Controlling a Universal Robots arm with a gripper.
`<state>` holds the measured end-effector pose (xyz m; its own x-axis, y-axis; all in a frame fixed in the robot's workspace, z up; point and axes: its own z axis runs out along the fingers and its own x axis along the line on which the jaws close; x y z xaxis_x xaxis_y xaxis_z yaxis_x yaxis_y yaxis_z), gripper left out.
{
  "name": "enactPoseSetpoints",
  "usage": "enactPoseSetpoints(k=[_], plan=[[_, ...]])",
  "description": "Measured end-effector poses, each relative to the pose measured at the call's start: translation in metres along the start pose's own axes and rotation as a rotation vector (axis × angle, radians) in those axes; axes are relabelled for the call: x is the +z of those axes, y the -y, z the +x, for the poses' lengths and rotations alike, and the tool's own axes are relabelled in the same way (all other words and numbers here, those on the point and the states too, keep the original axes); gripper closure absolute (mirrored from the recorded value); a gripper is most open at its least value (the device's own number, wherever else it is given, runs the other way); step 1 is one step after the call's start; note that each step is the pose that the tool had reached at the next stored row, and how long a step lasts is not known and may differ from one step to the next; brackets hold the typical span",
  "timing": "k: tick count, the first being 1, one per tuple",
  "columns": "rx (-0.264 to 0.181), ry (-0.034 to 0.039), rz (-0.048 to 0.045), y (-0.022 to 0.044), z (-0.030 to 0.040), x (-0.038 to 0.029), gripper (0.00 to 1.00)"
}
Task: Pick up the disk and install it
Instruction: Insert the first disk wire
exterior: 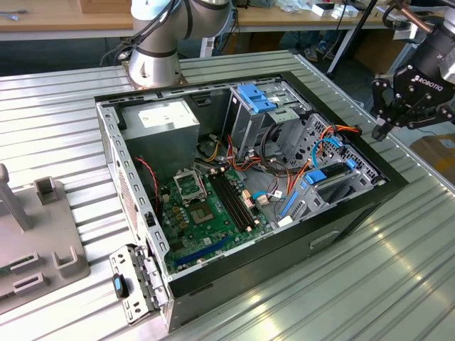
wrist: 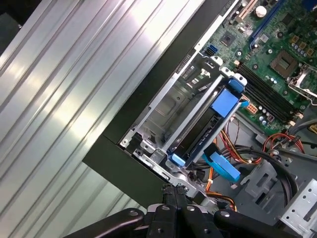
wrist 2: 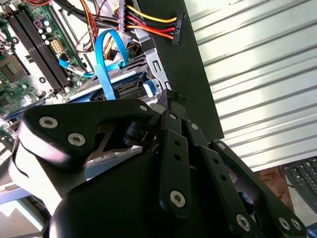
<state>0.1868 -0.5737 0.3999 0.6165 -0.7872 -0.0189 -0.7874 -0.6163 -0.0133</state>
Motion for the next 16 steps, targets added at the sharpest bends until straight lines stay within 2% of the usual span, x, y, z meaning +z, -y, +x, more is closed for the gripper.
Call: enactPoseSetpoints(k=[6,9,11,16], plan=[[-0.018,0.0002,-0.0004,0.0011,0.0007,0.0001,0.89],[-0.070,0.0003,-0.0018,0.0011,0.0006,0.0009,0.89],[-0.139,0.0003,-0.0039,0.0018,0.0002,0.0026,0.89],[-0.193,0.0005,-0.0053,0.0071,-0.0065,0.0082,0.89]])
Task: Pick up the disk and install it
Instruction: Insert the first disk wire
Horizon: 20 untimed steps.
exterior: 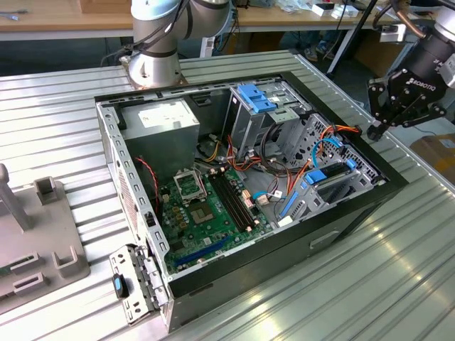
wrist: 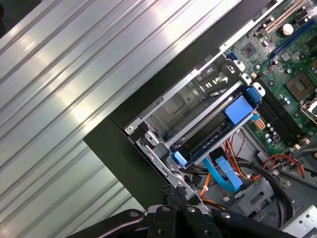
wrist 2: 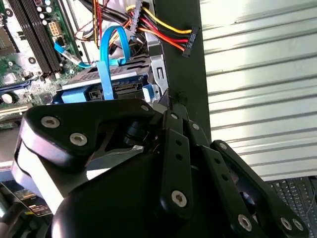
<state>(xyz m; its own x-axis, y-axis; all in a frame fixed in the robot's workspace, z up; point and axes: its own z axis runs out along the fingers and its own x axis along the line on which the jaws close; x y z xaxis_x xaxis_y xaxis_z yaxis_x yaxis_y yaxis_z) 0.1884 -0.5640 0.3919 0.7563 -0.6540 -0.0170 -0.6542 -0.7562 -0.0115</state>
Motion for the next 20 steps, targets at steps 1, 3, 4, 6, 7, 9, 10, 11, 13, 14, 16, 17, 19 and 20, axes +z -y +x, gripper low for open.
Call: enactPoseSetpoints(k=[1,3,4,6,7,9,10,11,13,14,16,17,19,20], plan=[[-0.012,0.0002,-0.0002,0.0024,-0.0018,0.0016,0.89],[-0.019,0.0004,-0.0002,0.0083,0.0006,0.0022,0.89],[-0.020,0.0002,-0.0004,0.0103,0.0008,0.0029,0.89],[-0.022,0.0003,-0.0004,0.0133,-0.0013,0.0054,0.89],[-0.022,0.0002,-0.0005,0.0142,-0.0020,0.0059,0.89],[-0.022,0.0002,-0.0005,0.0145,-0.0022,0.0061,0.89],[-0.022,0.0001,-0.0005,0.0145,-0.0023,0.0061,0.89],[-0.022,0.0002,-0.0005,0.0146,-0.0023,0.0061,0.89],[-0.022,0.0002,-0.0005,0.0146,-0.0023,0.0061,0.89],[-0.022,0.0001,-0.0005,0.0146,-0.0023,0.0061,0.89],[-0.022,0.0002,-0.0005,0.0146,-0.0023,0.0062,0.76],[-0.022,0.0002,-0.0005,0.0146,-0.0024,0.0062,0.76],[-0.022,0.0002,-0.0005,0.0147,-0.0024,0.0062,0.64],[-0.022,0.0002,-0.0005,0.0147,-0.0024,0.0062,0.64]])
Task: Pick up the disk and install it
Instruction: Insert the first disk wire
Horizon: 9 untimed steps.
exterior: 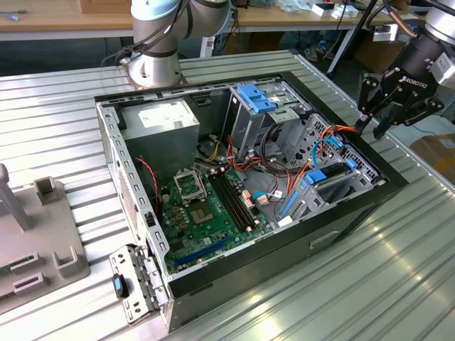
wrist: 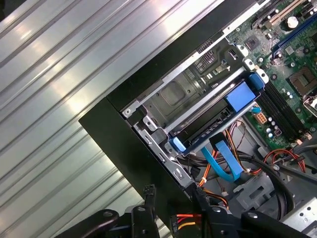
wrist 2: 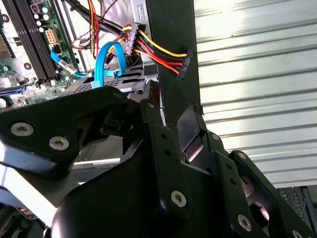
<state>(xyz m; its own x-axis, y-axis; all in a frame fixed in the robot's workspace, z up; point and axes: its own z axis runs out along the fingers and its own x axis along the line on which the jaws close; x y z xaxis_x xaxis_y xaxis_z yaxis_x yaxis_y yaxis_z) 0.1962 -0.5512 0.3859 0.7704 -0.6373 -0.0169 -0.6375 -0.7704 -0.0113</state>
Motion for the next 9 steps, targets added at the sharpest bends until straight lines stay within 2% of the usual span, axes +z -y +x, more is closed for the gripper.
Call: enactPoseSetpoints(k=[1,2,4,7,9], plan=[[0.000,-0.0001,-0.0001,0.0017,-0.0005,0.0004,0.58],[0.000,0.0000,0.0000,0.0045,-0.0003,0.0011,0.58],[0.000,0.0001,-0.0001,0.0118,0.0063,0.0027,0.58],[0.000,0.0000,-0.0002,0.0128,0.0074,0.0085,0.58],[0.000,0.0001,-0.0001,0.0148,0.0058,0.0096,0.58]])
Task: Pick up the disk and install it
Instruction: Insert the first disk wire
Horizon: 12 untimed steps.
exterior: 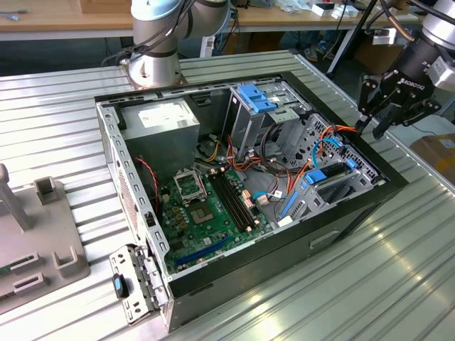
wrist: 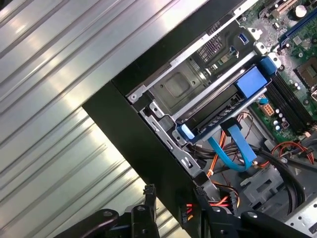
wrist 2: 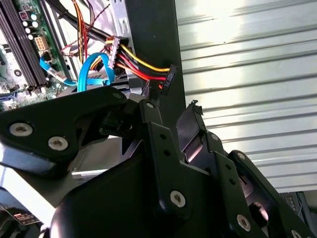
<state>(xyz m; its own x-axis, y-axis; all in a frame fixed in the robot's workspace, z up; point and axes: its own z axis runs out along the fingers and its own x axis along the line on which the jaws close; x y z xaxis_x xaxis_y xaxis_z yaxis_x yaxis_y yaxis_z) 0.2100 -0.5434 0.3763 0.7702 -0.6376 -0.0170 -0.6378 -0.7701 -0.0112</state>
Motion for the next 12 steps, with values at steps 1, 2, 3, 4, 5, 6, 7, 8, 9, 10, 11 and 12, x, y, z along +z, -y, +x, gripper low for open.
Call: enactPoseSetpoints(k=[1,2,3,4,5,6,7,8,9,10,11,12], plan=[[0.000,0.0001,0.0001,0.0028,-0.0023,0.0003,0.58],[0.000,0.0000,0.0001,0.0035,-0.0030,0.0006,0.58],[0.000,0.0002,0.0002,0.0038,-0.0032,0.0014,0.58],[0.000,0.0000,0.0000,0.0045,-0.0024,0.0027,0.58],[0.000,0.0000,0.0000,0.0047,-0.0022,0.0034,0.58],[0.000,-0.0002,-0.0002,0.0048,-0.0021,0.0035,0.58],[0.000,0.0000,0.0000,0.0059,-0.0011,0.0040,0.58],[0.000,0.0001,0.0000,0.0077,0.0000,0.0042,0.58],[0.000,0.0002,-0.0001,0.0085,0.0005,0.0042,0.58],[0.000,0.0002,-0.0001,0.0085,0.0005,0.0042,0.58],[0.000,0.0002,-0.0001,0.0087,0.0006,0.0042,0.58],[0.000,0.0002,0.0000,0.0087,0.0006,0.0043,0.58]])
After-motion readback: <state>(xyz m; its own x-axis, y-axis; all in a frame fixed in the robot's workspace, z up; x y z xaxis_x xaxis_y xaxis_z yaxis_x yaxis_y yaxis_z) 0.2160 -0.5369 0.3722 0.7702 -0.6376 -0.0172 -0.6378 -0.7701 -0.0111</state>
